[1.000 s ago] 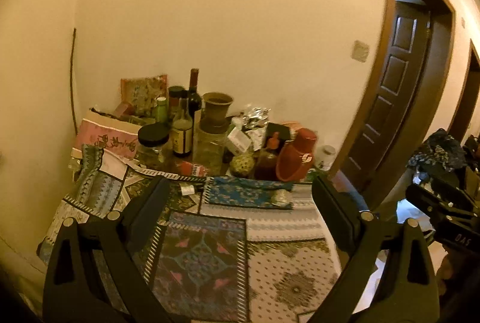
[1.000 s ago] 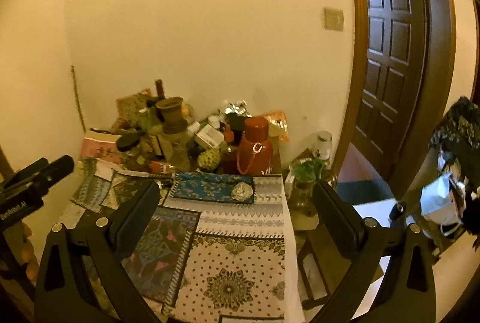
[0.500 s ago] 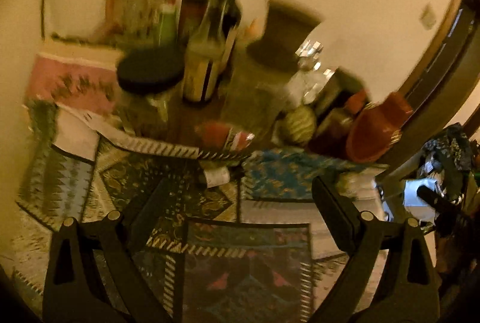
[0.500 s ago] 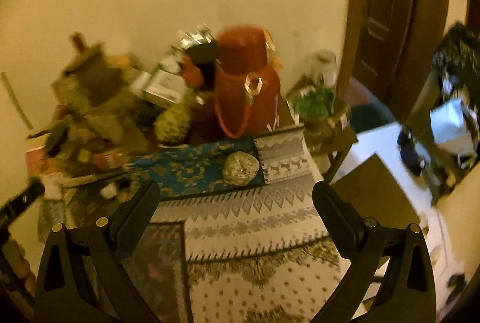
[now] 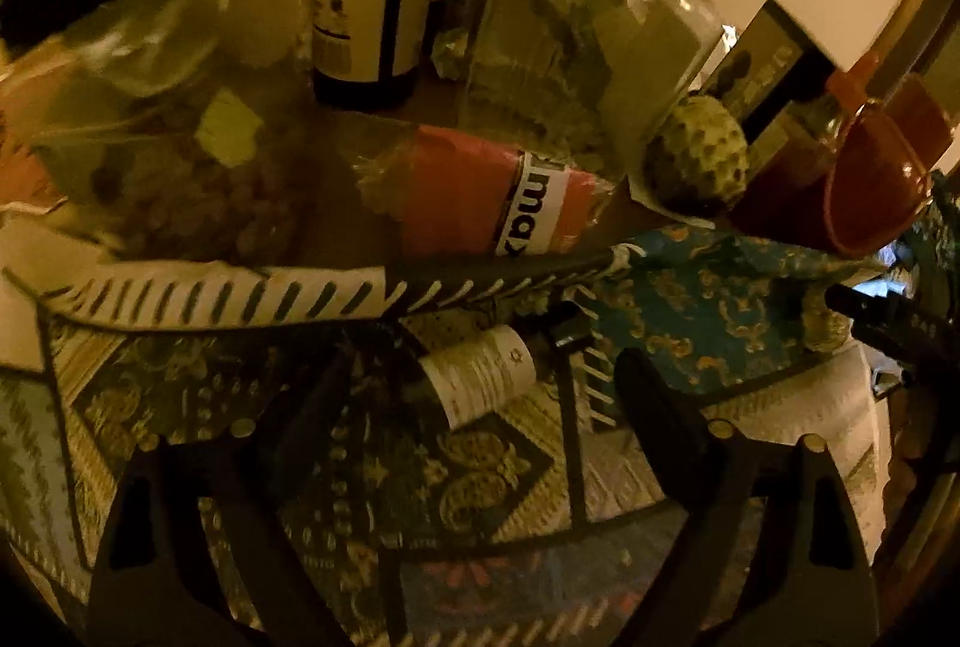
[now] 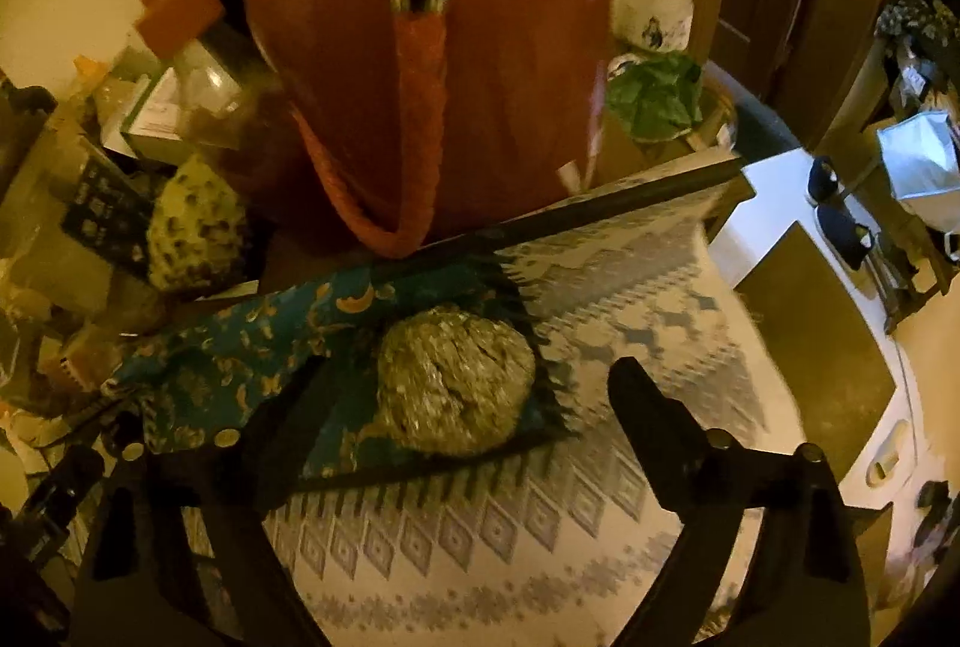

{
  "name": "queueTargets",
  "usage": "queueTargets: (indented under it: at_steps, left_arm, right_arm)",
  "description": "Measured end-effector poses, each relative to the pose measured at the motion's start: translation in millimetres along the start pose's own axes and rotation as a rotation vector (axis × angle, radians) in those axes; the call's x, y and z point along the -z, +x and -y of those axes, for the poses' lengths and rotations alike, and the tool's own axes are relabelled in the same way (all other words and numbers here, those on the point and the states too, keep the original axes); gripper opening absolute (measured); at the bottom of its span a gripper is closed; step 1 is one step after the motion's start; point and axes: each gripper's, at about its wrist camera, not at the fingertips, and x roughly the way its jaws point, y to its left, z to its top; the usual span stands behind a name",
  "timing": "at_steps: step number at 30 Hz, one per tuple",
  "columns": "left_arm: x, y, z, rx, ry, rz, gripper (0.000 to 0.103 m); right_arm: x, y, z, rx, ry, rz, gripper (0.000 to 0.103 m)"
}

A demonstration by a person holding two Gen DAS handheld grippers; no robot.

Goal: Collect trash
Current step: 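Grasp the small brown labeled bottle with the left tool while the right tool grasps the foil ball, then lift the small bottle and foil ball off the table with both tools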

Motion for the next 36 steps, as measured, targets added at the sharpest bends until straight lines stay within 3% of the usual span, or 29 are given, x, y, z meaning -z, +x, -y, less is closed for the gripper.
queueTargets:
  at_steps: [4,5,10,14,16,21,28,33,36]
  left_arm:
    - [-2.1,10.7,4.0,-0.019,0.042,-0.008,0.072]
    - [-1.9,11.9,4.8,-0.009,0.045,-0.002,0.07]
    - [-2.3,17.4,15.1,0.018,0.099,-0.017,0.056]
    - [2.7,16.7,28.6,0.032,0.148,-0.048,0.034]
    - [6.8,16.0,36.7,0.036,0.17,-0.064,0.029]
    - [18.3,14.6,54.6,0.031,0.211,-0.078,0.028]
    - [22.8,22.0,83.1,-0.119,0.289,-0.064,0.028]
    - [17.6,22.6,82.1,-0.117,0.211,-0.109,0.027]
    - [27.1,-7.1,87.7,-0.085,0.174,-0.081,0.027]
  right_arm:
    - [-1.5,9.9,-4.6,0.013,-0.013,-0.039,0.056]
    - [-0.9,8.8,-5.3,0.018,-0.016,-0.032,0.054]
    - [2.2,6.9,-5.7,-0.011,-0.009,-0.031,0.05]
    - [11.7,-4.4,-4.6,-0.031,-0.022,-0.02,0.049]
    - [16.9,-11.1,-6.2,-0.033,-0.038,-0.015,0.049]
    - [36.2,-34.0,-9.9,-0.047,-0.088,-0.004,0.049]
    - [61.4,-65.6,-0.5,-0.071,-0.091,0.004,0.048]
    - [54.5,-90.5,14.8,-0.1,-0.084,0.035,0.048]
    - [52.9,-115.2,22.8,-0.118,-0.093,0.069,0.048]
